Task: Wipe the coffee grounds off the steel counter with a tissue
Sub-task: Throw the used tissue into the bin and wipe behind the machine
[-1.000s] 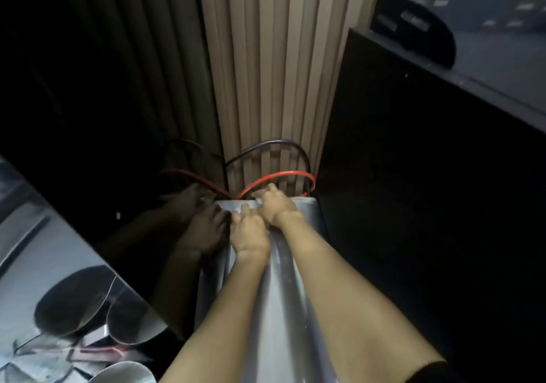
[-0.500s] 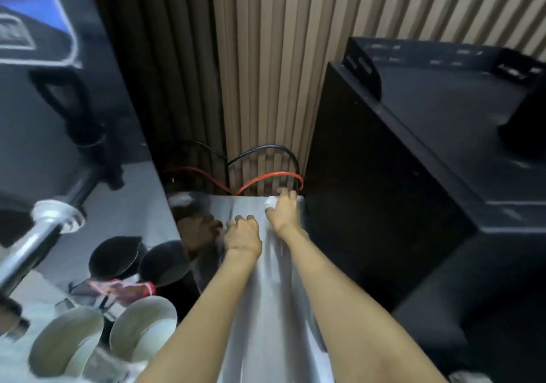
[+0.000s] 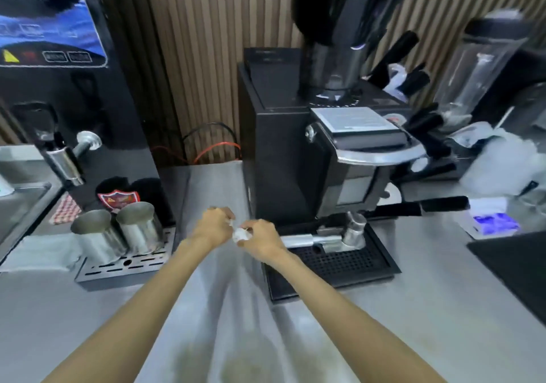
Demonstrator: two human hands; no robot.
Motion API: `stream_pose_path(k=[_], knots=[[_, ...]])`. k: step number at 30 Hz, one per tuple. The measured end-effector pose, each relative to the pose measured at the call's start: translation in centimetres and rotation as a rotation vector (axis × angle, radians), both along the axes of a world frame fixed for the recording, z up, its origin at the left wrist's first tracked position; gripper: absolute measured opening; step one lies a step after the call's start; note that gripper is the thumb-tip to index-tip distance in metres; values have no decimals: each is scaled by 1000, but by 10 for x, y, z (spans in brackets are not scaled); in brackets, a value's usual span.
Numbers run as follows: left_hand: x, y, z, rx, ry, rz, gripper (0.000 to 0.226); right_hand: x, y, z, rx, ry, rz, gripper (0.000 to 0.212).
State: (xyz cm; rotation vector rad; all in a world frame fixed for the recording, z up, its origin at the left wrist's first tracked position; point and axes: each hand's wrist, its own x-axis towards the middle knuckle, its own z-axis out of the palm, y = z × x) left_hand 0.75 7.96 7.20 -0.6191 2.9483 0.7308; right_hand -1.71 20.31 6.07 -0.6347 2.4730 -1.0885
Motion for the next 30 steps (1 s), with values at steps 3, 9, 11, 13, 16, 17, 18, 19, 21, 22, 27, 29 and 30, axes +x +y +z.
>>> stream_pose_path(k=[3,9,11,13,16,17,18,19,21,22,27,29,30], knots=[[36,72,-1,14,-38,-106,29,36,84,-5,50,-2,-64,30],[78,238,-18,71,-78,-397,32,94,258,-17,183,9,-284,36],[88,299,-24,81,-63,-511,34,114,313,-21,170,-7,-391,41],[99,354,-30,95,-51,-590,33,134,363,-28,167,-19,-504,40],[116,421,-46,143,-72,-720,29,161,428,-44,185,-40,-660,36],[121,438,-53,156,-82,-764,29,169,445,-52,184,-56,-716,35],[125,454,-62,166,-99,-801,29,176,460,-61,178,-70,-766,34],[128,466,-73,176,-126,-829,29,183,473,-72,166,-93,-811,34],[133,486,-97,183,-199,-863,29,192,493,-99,133,-169,-880,34],[135,492,-111,184,-244,-865,28,196,500,-113,122,-213,-908,34],[123,506,-192,167,-331,-771,30,187,514,-193,44,-319,-1014,34],[114,509,-224,165,-351,-748,34,176,516,-226,13,-344,-1047,37],[109,510,-240,175,-361,-738,36,171,517,-243,-2,-354,-1063,37]])
